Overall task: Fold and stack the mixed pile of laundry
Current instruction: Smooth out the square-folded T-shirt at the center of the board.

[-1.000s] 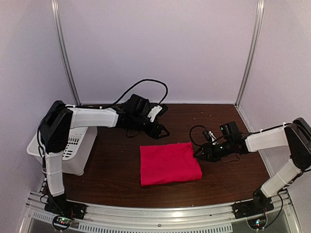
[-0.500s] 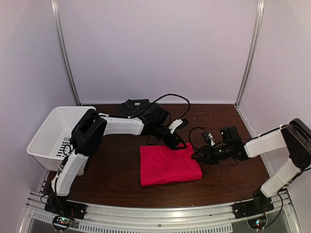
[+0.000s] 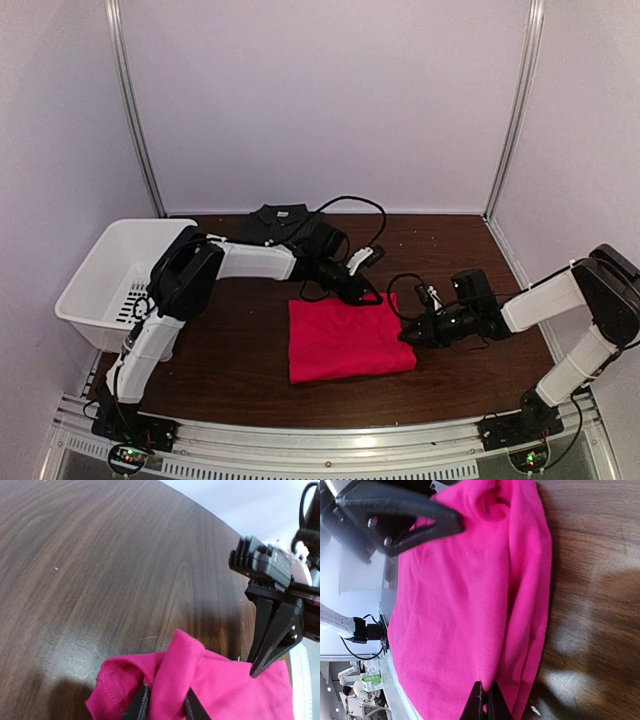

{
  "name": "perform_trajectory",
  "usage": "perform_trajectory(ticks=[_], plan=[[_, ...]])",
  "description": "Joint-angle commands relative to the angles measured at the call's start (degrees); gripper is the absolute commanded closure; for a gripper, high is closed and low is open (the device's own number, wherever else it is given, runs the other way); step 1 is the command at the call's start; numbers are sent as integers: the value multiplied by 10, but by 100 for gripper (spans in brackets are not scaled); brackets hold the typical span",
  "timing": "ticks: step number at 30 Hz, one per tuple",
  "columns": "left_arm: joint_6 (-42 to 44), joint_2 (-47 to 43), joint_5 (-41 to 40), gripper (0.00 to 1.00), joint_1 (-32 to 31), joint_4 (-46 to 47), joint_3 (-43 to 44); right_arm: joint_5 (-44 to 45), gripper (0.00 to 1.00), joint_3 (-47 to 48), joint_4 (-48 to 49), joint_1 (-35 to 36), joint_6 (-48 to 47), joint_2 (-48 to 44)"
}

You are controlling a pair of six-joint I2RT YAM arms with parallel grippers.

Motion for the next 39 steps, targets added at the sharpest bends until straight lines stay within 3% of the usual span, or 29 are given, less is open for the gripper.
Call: perform_trajectory(ticks=[1, 4, 9, 11, 12, 15, 20, 23, 30, 39], plan=[[-43, 10, 12, 87, 18, 45, 7, 2, 100, -26, 1, 7, 10, -23], [-79, 21, 14, 100, 33, 54, 5, 13, 100, -38, -18, 10, 9, -54], [-83, 23, 6, 98, 36, 53, 3, 12, 100, -23, -30, 10, 0, -50], [-77, 18, 13, 71, 36, 40, 13, 9, 82, -6, -45, 10, -8, -51], [-73, 10, 11, 62, 36, 33, 16, 18, 73, 6, -63, 10, -16, -56], [-71, -36, -7, 51, 42, 30, -11, 61, 65, 50, -125, 9, -50, -81], [-92, -147, -63, 49, 81, 39, -103, 119, 65, 143, -202, 0, -111, -51], [-91, -213, -117, 49, 97, 35, -177, 139, 70, 187, -216, -1, -123, -7], [-114, -333, -174, 48, 111, 49, -337, 148, 71, 247, -247, -4, -139, 60], [-125, -403, -188, 48, 111, 62, -416, 126, 68, 264, -249, -4, -155, 88]])
